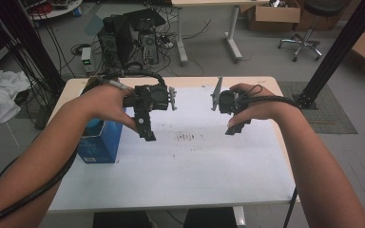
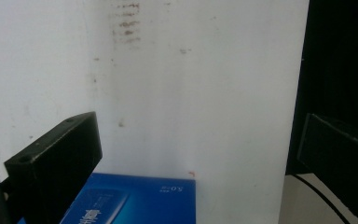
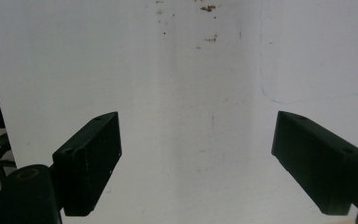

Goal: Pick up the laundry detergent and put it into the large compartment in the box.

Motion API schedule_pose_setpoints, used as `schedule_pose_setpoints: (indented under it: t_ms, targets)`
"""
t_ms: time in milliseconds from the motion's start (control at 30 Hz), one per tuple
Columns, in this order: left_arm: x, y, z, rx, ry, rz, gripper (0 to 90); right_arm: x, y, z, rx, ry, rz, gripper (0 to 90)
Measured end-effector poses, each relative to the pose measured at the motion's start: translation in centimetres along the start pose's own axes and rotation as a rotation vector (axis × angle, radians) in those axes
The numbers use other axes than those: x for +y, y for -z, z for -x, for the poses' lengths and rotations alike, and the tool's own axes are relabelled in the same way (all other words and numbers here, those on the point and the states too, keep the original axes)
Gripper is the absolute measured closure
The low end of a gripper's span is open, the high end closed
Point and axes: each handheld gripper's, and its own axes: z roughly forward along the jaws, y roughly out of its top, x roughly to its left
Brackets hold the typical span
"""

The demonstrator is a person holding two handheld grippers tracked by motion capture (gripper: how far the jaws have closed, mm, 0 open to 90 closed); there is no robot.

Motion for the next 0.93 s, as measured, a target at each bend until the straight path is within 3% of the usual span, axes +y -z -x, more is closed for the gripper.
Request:
schedule_pose_setpoints:
  t_ms: [67, 467, 933]
  targets:
    - [0.04, -0.32, -0.21, -0.005, 0.014, -0.007, 0.1, 0.03, -0.05, 0.0, 0.001, 0.0, 0.0, 15.8]
    - [0.64, -0.71, 0.09, -0.009, -0.012, -0.013, 0.1, 0.12, -0.07, -0.02, -0.001, 0.001, -0.003, 15.8]
    - [0.36, -0.81, 0.16, -0.016, -0.007, 0.0, 0.1, 0.37, -0.46, 0.04, 0.004, 0.005, 0.0, 15.8]
